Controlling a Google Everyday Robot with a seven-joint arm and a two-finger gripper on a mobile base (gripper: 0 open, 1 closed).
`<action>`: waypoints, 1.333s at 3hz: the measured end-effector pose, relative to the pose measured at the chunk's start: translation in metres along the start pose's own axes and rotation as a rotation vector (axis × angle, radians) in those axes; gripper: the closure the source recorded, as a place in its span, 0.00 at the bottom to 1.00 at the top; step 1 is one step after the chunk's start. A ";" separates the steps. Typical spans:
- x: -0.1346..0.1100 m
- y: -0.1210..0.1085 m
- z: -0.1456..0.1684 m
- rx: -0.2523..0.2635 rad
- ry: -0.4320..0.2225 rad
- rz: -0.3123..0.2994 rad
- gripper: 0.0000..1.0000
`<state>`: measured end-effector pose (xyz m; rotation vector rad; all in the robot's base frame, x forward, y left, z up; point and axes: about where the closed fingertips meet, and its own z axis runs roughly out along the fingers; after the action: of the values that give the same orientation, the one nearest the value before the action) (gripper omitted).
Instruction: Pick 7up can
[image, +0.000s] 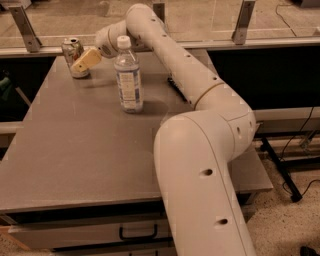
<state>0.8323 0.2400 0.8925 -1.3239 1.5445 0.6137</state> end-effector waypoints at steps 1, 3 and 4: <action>-0.002 0.006 0.014 -0.031 -0.016 0.006 0.00; 0.004 0.008 0.024 -0.046 -0.021 0.042 0.42; 0.006 0.003 0.016 -0.020 -0.024 0.059 0.65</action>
Offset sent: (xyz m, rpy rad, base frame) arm 0.0024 0.0308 -0.0135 0.0344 0.0573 0.0577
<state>0.8354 0.2518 0.8798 -1.2848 1.5665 0.6816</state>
